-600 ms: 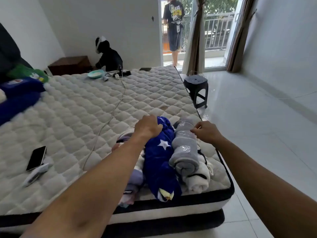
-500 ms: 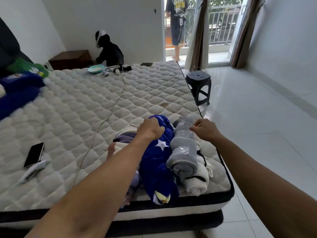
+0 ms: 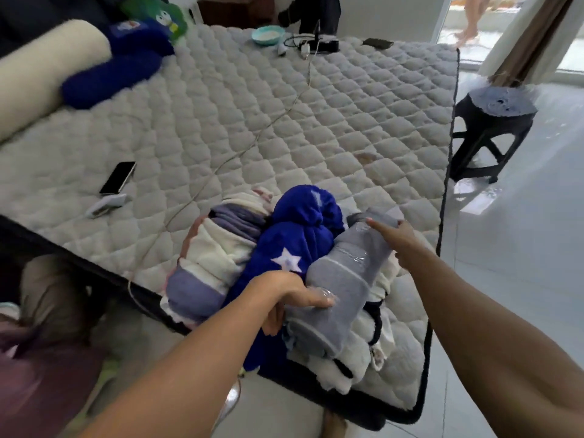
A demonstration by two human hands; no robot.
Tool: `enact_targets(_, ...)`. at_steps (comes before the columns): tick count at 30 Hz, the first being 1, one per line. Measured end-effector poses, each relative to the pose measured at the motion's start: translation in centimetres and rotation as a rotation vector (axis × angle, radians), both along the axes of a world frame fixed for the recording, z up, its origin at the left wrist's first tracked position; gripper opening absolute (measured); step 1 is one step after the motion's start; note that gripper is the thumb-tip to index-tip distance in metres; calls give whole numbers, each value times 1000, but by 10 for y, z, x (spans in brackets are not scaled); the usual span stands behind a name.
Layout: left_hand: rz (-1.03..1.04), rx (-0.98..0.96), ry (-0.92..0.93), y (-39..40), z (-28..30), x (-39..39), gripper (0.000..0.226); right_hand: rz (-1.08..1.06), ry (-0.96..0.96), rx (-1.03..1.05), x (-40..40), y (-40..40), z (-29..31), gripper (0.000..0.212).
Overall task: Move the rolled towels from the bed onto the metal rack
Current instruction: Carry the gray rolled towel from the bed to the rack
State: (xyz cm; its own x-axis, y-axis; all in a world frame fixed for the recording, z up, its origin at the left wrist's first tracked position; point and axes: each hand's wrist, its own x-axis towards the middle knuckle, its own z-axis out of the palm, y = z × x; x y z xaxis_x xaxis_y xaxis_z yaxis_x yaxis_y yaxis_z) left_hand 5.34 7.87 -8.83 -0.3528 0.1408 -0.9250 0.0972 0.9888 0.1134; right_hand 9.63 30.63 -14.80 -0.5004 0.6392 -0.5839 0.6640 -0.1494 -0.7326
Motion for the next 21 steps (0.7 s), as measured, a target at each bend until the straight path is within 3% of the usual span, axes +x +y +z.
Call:
enact_targets(3,139,14,-83,-10,-5,11,114,-4,27,-37,-11,4,-8,91)
enact_targets(8,428,212,-79,-24,-17,29,94,-76,108,-107,-10,2,-9,83)
enact_targets(15,655,396,-57,-55,-15,56,100,-256,284,17,24,-26,21,84)
enact_targets(21,853,526,-69,-113,10,118,89,-202,481,182,68,-93,85,79)
